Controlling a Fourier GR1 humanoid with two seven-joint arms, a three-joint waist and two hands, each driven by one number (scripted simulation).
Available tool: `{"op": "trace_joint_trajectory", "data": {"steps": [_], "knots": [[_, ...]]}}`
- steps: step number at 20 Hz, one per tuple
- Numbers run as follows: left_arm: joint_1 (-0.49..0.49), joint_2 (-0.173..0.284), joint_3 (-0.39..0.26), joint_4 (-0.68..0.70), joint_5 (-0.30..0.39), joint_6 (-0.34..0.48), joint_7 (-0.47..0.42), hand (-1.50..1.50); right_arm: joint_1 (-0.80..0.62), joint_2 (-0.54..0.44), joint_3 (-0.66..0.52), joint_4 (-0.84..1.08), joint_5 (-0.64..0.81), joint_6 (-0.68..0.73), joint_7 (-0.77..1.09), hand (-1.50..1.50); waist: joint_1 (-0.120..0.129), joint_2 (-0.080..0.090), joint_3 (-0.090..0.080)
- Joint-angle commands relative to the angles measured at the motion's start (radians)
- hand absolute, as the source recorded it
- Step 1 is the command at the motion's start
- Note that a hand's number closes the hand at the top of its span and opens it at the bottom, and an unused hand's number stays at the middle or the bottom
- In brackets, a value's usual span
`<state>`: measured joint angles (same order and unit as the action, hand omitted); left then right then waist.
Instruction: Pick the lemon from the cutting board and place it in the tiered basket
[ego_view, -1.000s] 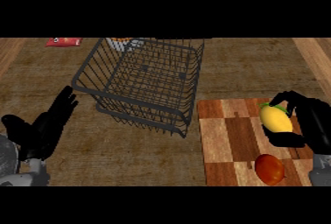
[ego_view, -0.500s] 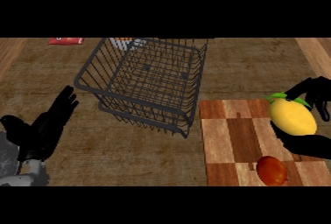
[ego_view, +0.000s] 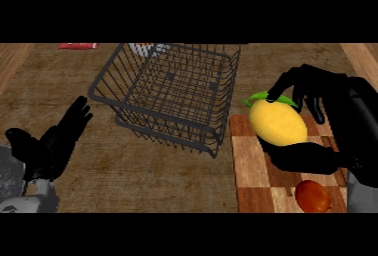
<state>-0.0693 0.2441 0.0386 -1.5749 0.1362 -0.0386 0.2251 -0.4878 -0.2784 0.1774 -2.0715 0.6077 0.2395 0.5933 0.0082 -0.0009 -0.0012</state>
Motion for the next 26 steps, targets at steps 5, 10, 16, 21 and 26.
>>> {"op": "trace_joint_trajectory", "data": {"steps": [5, 10, 16, 21, 26], "knots": [[-0.044, 0.007, 0.025, -0.010, 0.018, -0.023, 0.041, 0.00, -0.292, 0.215, 0.103, 0.268, 0.146, -0.056, 0.155, 1.50, 0.003, 0.001, 0.000], [0.017, -0.034, 0.000, 0.010, -0.038, -0.010, -0.036, 0.00, -0.334, 0.273, 0.094, 0.395, 0.182, -0.059, 0.139, 1.50, -0.001, 0.001, 0.001], [-0.045, -0.048, 0.013, 0.056, -0.036, -0.004, -0.013, 0.00, -0.409, 0.278, 0.075, 0.580, 0.158, -0.127, 0.145, 1.50, -0.001, 0.003, 0.001], [-0.023, -0.025, 0.033, 0.024, -0.027, -0.035, -0.004, 0.00, -0.381, 0.278, 0.128, 0.703, 0.169, -0.238, 0.054, 1.50, 0.003, 0.003, 0.001], [-0.011, -0.027, 0.020, -0.032, -0.051, -0.015, 0.039, 0.00, -0.452, 0.278, 0.103, 0.764, 0.211, -0.263, 0.059, 1.50, 0.004, 0.003, 0.001]]}}
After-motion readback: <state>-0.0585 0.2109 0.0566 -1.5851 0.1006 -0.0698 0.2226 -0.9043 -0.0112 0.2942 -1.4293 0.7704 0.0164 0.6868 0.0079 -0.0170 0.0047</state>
